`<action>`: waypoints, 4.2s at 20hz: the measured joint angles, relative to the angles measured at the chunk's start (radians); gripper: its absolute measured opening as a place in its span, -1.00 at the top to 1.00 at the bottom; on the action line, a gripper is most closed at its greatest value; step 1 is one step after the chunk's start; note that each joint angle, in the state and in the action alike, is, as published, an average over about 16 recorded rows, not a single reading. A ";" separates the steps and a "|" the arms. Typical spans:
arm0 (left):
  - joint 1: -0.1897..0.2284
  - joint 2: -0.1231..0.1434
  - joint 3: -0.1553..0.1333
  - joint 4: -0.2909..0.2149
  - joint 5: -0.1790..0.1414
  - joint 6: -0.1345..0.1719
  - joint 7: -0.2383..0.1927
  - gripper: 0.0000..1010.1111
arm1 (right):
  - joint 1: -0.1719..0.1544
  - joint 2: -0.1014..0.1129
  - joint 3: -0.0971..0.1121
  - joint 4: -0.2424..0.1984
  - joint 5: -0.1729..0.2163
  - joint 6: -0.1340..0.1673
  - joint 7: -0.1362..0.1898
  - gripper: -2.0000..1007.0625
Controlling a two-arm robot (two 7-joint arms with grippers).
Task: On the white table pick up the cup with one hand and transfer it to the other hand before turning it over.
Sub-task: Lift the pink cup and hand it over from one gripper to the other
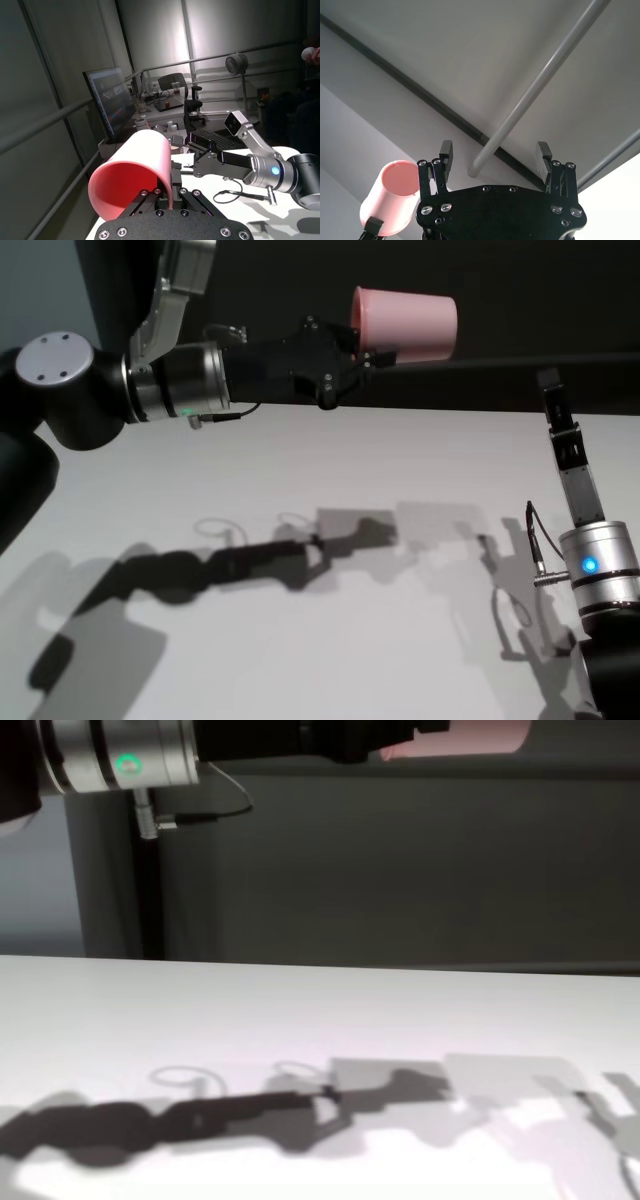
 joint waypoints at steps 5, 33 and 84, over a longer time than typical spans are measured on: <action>0.000 0.000 0.000 0.000 0.000 0.000 0.000 0.90 | 0.032 0.017 -0.022 0.017 0.033 0.026 0.053 -0.99; 0.000 0.000 0.000 0.000 0.000 0.000 0.000 0.90 | 0.152 0.028 -0.151 0.136 0.133 0.038 0.237 -0.99; 0.000 0.000 0.000 0.000 0.000 0.000 0.000 0.90 | 0.275 0.011 -0.276 0.278 0.265 -0.025 0.322 -0.99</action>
